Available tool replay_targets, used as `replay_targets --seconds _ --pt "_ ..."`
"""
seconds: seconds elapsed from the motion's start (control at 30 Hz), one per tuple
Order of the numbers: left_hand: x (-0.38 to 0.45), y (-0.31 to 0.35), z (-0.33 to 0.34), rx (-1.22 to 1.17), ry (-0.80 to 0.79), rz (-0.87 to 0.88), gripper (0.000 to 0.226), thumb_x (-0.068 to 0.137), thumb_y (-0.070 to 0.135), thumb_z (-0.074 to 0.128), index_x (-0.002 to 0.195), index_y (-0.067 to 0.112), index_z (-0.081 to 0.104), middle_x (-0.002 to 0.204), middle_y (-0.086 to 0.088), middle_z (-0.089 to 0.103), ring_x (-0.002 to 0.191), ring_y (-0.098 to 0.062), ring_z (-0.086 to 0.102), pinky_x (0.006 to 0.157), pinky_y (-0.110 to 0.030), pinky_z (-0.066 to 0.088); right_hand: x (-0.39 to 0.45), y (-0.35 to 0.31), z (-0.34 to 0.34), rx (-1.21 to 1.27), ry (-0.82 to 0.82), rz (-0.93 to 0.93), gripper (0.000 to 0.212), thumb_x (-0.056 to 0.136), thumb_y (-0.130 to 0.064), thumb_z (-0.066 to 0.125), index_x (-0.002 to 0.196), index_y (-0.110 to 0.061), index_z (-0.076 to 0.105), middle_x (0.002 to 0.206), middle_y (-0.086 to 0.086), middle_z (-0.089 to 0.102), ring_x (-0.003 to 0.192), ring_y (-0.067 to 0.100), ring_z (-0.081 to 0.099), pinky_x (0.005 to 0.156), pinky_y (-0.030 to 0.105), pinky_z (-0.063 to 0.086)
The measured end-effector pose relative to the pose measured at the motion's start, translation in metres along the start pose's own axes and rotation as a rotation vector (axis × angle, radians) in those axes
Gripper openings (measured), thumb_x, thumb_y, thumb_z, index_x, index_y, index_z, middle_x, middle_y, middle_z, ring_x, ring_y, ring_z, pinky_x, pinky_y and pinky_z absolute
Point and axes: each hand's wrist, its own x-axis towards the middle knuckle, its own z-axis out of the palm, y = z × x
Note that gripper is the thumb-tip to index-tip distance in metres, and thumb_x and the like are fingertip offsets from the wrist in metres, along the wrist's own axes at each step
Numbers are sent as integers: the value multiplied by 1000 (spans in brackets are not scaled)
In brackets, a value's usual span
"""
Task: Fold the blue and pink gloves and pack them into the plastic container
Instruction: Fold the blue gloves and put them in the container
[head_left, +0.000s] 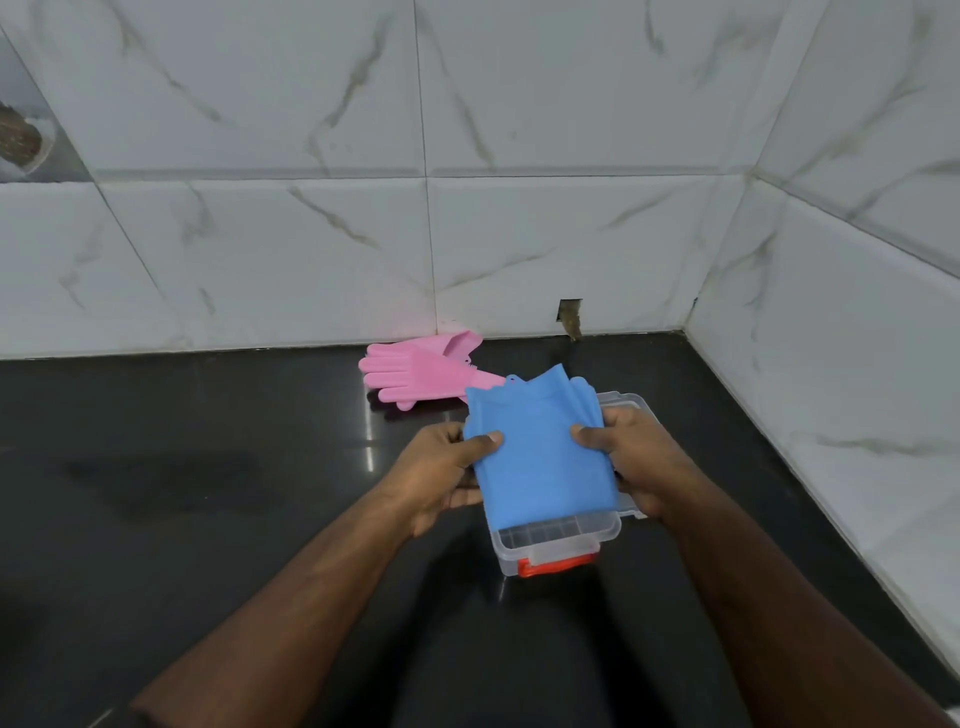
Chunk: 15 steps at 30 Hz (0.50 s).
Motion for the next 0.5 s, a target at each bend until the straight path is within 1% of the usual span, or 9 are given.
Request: replay_targets --seconds 0.07,0.1,0.17,0.23,0.3,0.33,0.4,0.5 --pt "12 -5 5 122 48 15 33 91 16 71 121 5 62 113 -7 75 96 -20 75 72 -35 62 7 7 -5 -169 41 -29 18 93 -13 62 110 -12 68 103 5 74 90 20 72 77 37 58" --pt "17 -7 6 199 78 37 33 90 16 72 120 6 62 114 -6 74 95 -20 75 72 -37 63 11 10 -6 -268 53 -55 19 93 -13 62 110 -12 68 102 4 74 90 19 71 79 38 57" --pt "23 -7 7 409 142 109 43 84 25 76 122 12 63 113 -2 73 94 -20 74 75 -43 63 19 17 -7 -505 69 -111 19 92 -18 61 110 -13 67 104 4 71 95 21 68 86 42 54" --pt "27 -7 9 679 206 180 55 76 37 74 128 20 61 115 3 72 97 -18 71 82 -44 61 25 21 -6 -699 95 -160 22 91 -27 59 109 -17 63 106 4 68 99 24 64 87 40 51" --pt "29 -6 13 882 268 216 58 80 36 72 133 21 55 121 3 68 105 -20 67 89 -38 55 28 22 -4 -880 147 -200 29 90 -37 55 112 -20 59 109 5 65 105 27 60 91 42 47" --pt "29 -7 15 945 286 220 58 83 36 70 135 21 52 123 2 67 107 -21 65 89 -37 53 29 22 -2 -983 167 -217 32 91 -40 53 116 -21 57 112 7 63 109 29 57 95 43 44" --pt "29 -9 18 1062 297 219 57 86 39 66 137 23 46 120 0 67 107 -24 64 87 -39 52 27 20 3 -1184 168 -252 35 94 -41 49 123 -21 52 117 11 60 116 31 51 98 44 38" --pt "30 -13 23 1311 294 213 57 89 43 58 139 27 36 117 -4 67 105 -28 64 80 -38 51 21 18 11 -1432 116 -330 36 97 -40 45 125 -19 50 116 11 60 115 29 49 96 44 35"
